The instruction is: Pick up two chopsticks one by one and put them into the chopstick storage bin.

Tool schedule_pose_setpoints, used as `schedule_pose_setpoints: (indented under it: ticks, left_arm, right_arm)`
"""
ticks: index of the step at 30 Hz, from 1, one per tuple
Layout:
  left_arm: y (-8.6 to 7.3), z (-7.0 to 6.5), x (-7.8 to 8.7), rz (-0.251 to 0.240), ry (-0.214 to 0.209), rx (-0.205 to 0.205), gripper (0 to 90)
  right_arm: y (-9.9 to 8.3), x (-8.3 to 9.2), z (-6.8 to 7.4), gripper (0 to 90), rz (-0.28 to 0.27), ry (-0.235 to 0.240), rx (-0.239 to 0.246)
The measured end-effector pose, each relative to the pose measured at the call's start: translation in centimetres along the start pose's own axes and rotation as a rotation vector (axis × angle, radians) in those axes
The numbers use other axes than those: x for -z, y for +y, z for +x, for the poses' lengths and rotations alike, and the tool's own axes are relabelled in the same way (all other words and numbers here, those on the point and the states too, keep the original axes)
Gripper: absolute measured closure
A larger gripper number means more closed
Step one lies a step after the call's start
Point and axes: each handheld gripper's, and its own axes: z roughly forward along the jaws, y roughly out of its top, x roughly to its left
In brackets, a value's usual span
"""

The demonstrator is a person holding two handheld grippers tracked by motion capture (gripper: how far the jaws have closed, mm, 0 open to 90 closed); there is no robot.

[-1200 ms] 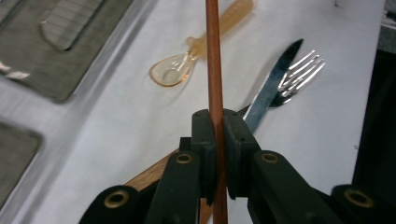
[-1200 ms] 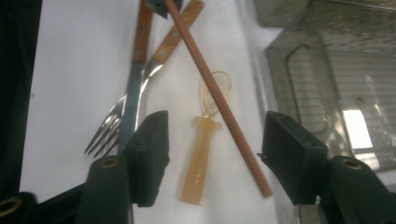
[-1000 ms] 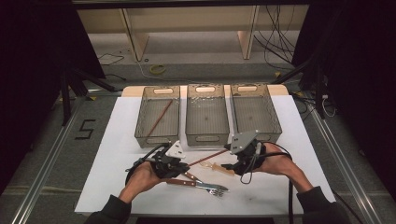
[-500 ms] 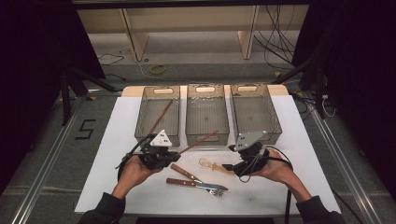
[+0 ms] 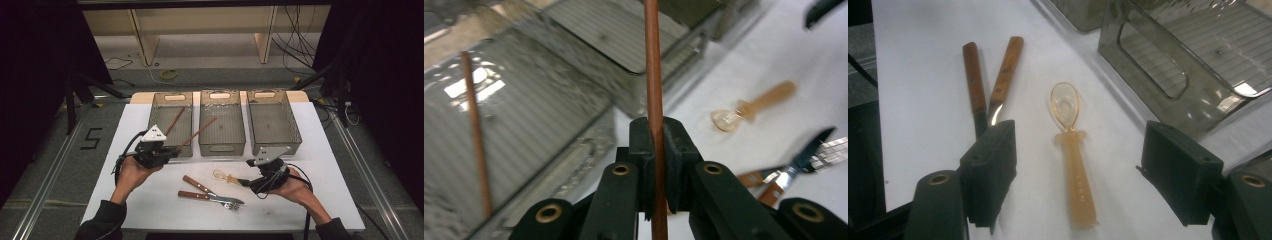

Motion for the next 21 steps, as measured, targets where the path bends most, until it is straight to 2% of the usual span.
schedule_pose_setpoints:
  ticks: [7, 14, 21]
  left_arm:
    - [0.4, 2.9, -0.4, -0.024, 0.052, 0.083, 84.0]
    - [1.5, 5.2, -0.9, -0.032, 0.099, 0.129, 84.0]
    - [2.0, 7.1, -2.3, -0.009, 0.134, 0.169, 84.0]
  right_arm:
    - [-0.4, -0.3, 0.2, 29.6, 0.010, -0.008, -0.007]
    - [-0.7, -0.6, 0.2, 28.3, 0.017, -0.004, -0.020]
    - [-0.7, -0.6, 0.3, 28.2, 0.018, -0.001, -0.016]
